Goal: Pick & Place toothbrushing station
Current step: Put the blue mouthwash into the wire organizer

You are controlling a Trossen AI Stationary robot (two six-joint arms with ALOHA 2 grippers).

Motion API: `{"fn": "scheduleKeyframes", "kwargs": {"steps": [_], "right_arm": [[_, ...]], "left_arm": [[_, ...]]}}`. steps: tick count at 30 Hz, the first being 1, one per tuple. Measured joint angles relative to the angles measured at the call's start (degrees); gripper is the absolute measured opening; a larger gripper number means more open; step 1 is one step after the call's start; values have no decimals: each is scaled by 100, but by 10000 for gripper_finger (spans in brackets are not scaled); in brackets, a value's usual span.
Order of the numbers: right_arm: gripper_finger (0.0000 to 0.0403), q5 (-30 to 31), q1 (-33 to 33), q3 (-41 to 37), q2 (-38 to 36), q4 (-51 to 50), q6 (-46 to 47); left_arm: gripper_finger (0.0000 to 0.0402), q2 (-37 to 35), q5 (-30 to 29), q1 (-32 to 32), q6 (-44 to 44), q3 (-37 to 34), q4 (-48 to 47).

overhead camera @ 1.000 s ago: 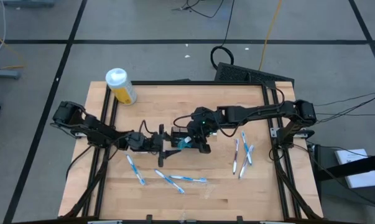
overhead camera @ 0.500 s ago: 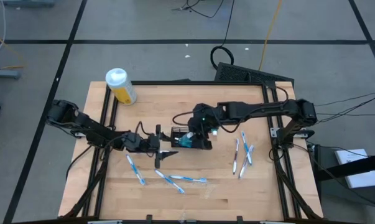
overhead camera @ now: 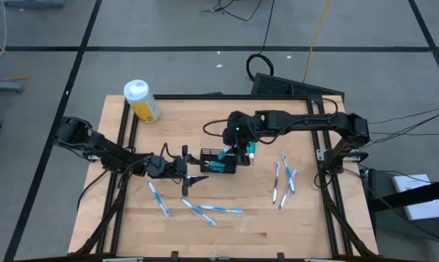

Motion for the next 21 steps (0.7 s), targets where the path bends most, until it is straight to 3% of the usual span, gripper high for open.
{"fn": "scheduleKeyframes", "kwargs": {"steps": [9, 21], "right_arm": [[89, -170, -54, -2, 436, -99, -61], [89, -322, -60, -2, 442, -84, -100]], "left_arm": [[241, 0, -24, 0, 4, -2, -6], [241, 2, -30, 4, 6, -4, -96]]}}
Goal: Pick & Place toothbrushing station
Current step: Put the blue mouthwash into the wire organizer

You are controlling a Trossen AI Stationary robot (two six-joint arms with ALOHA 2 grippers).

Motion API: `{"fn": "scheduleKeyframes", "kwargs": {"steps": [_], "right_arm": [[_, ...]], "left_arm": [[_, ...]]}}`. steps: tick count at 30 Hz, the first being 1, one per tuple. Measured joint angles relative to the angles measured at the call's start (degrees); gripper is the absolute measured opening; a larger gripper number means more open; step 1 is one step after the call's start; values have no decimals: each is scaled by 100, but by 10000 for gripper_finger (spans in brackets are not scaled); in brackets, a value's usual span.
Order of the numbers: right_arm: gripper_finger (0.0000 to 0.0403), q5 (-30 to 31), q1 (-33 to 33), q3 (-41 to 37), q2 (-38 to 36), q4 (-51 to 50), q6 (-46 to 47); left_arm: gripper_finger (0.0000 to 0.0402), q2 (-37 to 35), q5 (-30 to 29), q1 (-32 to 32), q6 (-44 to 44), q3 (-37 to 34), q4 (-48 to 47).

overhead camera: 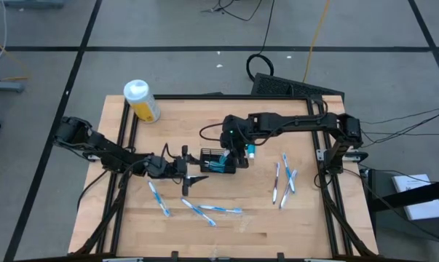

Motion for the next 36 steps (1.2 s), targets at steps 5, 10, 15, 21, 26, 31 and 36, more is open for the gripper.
{"fn": "scheduleKeyframes", "kwargs": {"steps": [5, 10, 15, 21, 26, 31, 36], "right_arm": [[89, 0, -2, 2, 0, 18, -11], [89, 0, 0, 0, 0, -10, -25], [89, -21, -4, -6, 199, 4, -54], [89, -41, -39, 137, 395, -71, -148], [89, -141, -72, 219, 348, -69, -212], [89, -126, -93, 199, 382, -129, -203], [89, -129, -97, 205, 372, -85, -217]], "left_arm": [[241, 0, -85, 0, 1, 0, 0], [241, 0, -96, 0, 0, 0, 11], [241, -91, -97, 0, 29, -7, -27], [241, -284, -98, -11, 81, -7, -163], [241, -416, -101, -11, 83, -4, -322], [241, -422, -101, -15, 127, -4, -321], [241, -422, -101, -15, 133, -4, -299]]}}
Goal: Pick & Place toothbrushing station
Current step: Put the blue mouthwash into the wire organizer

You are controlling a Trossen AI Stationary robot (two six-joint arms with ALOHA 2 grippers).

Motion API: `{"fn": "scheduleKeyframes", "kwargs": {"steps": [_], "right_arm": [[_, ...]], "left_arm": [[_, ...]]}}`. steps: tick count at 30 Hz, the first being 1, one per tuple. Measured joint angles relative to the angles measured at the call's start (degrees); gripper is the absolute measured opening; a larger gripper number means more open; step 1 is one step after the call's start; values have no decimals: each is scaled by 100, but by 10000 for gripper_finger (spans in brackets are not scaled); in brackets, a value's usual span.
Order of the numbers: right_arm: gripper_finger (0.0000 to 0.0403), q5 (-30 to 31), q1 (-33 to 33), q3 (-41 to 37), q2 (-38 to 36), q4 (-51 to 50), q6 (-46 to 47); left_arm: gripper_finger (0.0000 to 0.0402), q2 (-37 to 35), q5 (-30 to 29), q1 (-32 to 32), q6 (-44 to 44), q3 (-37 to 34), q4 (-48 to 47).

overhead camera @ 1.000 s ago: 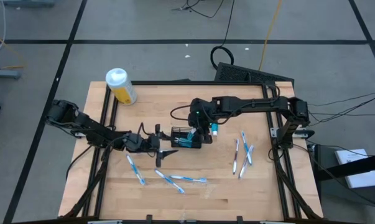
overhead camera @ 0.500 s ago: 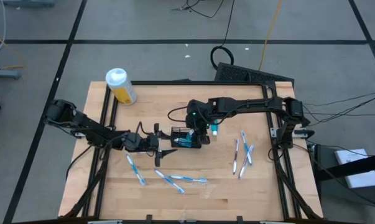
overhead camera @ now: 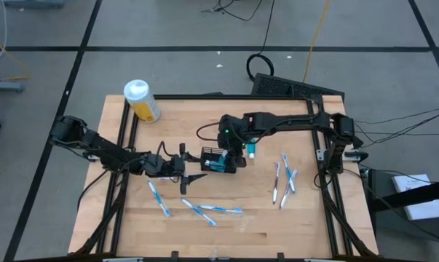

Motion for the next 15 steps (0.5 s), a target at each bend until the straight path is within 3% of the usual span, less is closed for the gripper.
{"fn": "scheduleKeyframes", "kwargs": {"steps": [15], "right_arm": [[89, -157, -86, 0, -1, 116, -150]], "left_arm": [[241, 0, -2, 0, 15, 0, 7]]}}
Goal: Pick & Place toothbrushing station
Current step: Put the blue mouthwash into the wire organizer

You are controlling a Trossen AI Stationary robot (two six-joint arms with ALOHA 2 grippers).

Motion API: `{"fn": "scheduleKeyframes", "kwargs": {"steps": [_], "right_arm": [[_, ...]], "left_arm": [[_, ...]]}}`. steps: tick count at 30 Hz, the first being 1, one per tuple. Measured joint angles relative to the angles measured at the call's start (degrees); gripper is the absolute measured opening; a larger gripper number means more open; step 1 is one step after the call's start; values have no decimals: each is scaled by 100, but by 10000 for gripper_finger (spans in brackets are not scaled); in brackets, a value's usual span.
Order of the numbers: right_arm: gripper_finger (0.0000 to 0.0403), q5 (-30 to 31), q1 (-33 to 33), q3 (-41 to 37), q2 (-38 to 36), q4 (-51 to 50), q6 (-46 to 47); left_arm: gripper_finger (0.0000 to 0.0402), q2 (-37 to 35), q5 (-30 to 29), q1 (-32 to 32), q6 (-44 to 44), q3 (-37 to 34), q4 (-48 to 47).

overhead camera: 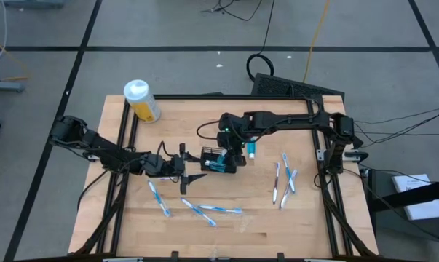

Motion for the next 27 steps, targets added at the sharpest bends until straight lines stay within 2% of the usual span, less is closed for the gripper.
{"fn": "scheduleKeyframes", "kwargs": {"steps": [8, 27], "right_arm": [[89, 40, 47, 20, 464, 26, -145], [89, 48, 68, 12, 479, -157, -508]], "left_arm": [[241, 0, 2, -1, 2, 0, -19], [241, 0, 2, -28, 29, 2, 10]]}}
